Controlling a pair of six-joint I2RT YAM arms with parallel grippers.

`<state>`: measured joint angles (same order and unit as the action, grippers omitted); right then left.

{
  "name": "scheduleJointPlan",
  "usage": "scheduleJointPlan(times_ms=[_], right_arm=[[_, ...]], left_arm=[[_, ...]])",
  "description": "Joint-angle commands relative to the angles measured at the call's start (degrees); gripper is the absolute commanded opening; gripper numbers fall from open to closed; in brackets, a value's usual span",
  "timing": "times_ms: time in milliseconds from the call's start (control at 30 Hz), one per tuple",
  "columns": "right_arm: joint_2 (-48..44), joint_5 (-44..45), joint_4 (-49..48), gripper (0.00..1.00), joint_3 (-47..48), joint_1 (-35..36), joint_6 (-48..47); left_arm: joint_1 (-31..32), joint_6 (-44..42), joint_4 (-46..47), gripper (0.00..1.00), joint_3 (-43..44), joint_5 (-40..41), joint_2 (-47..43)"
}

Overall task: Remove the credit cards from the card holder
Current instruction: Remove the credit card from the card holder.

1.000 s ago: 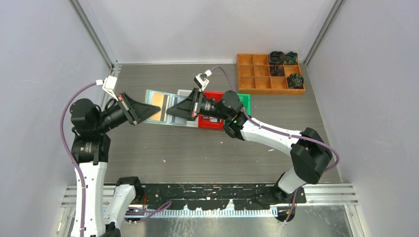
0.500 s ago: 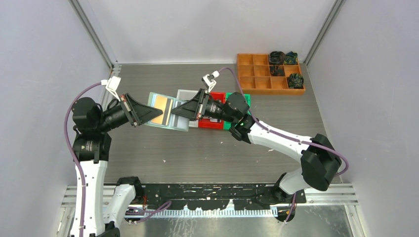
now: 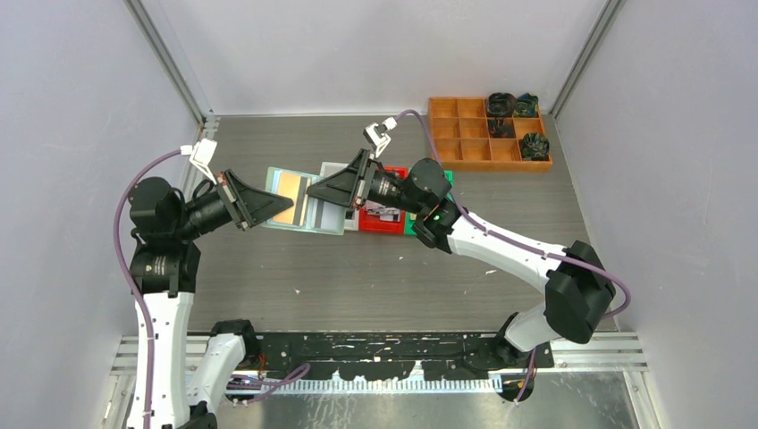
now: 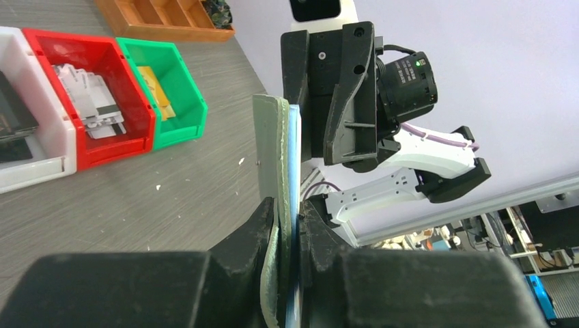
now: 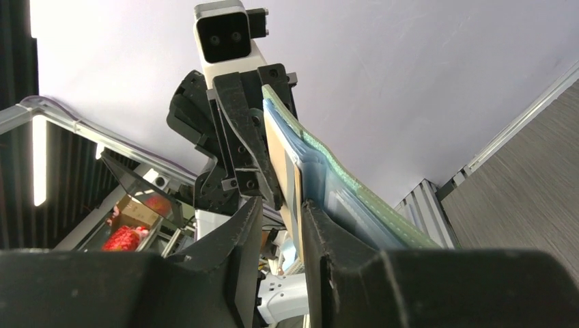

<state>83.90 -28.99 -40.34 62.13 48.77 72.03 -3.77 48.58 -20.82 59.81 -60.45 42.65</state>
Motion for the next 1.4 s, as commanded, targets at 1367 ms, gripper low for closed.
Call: scheduleJointPlan(times_ms=[1367], right_arm=[[5.58, 4.06, -28.21, 0.01, -7.85, 2.36, 7.60]], left_arm=[[0.52, 11.11, 12.24, 0.28, -0.68, -6.15, 0.34]])
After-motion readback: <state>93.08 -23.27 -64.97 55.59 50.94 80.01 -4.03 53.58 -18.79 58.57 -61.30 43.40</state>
